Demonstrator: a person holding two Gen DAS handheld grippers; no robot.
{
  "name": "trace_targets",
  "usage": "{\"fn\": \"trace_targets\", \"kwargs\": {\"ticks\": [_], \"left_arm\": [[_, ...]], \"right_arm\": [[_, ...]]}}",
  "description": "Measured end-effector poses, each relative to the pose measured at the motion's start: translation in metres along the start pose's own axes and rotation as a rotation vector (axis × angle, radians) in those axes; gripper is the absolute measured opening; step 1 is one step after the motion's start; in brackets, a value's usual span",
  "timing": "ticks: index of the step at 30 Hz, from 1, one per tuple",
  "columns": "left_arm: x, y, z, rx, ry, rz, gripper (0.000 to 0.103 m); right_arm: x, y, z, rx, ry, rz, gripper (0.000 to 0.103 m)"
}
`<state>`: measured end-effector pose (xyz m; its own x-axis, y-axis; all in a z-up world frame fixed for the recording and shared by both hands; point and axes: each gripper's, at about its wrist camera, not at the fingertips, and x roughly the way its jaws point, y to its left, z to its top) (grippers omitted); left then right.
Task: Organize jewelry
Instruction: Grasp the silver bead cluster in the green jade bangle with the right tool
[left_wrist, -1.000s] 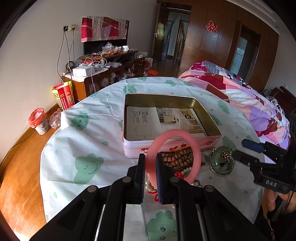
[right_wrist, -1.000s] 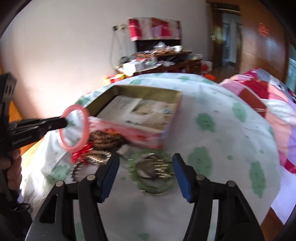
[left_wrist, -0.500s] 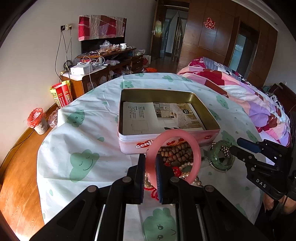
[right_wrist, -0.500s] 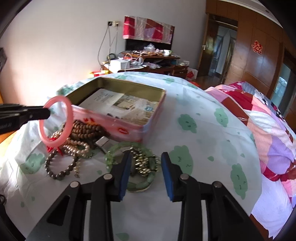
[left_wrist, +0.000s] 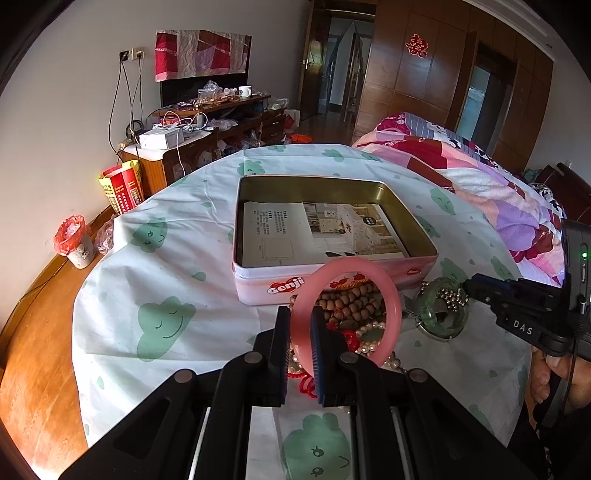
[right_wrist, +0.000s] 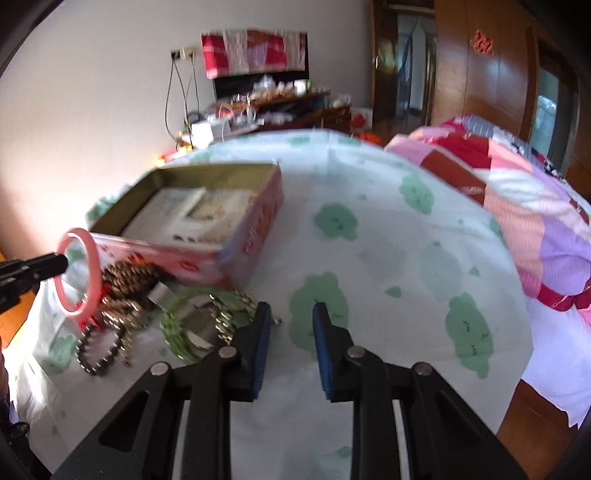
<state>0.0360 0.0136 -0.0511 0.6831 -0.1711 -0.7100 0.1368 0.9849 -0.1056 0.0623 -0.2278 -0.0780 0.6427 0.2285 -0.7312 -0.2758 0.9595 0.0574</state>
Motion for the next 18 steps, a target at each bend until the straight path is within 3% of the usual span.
{"fn": "trace_targets", "kwargs": {"ticks": [7, 18], "left_arm": [[0.0, 0.001, -0.001, -0.006, 0.006, 0.006, 0.01], [0.001, 0.003, -0.001, -0.007, 0.004, 0.008, 0.01]], "right_arm": [[0.006, 0.012, -0.009, -0.036, 0.013, 0.052, 0.026], [-0.018, 0.027, -0.007, -0.09, -0.062, 0.08, 0.026]]}}
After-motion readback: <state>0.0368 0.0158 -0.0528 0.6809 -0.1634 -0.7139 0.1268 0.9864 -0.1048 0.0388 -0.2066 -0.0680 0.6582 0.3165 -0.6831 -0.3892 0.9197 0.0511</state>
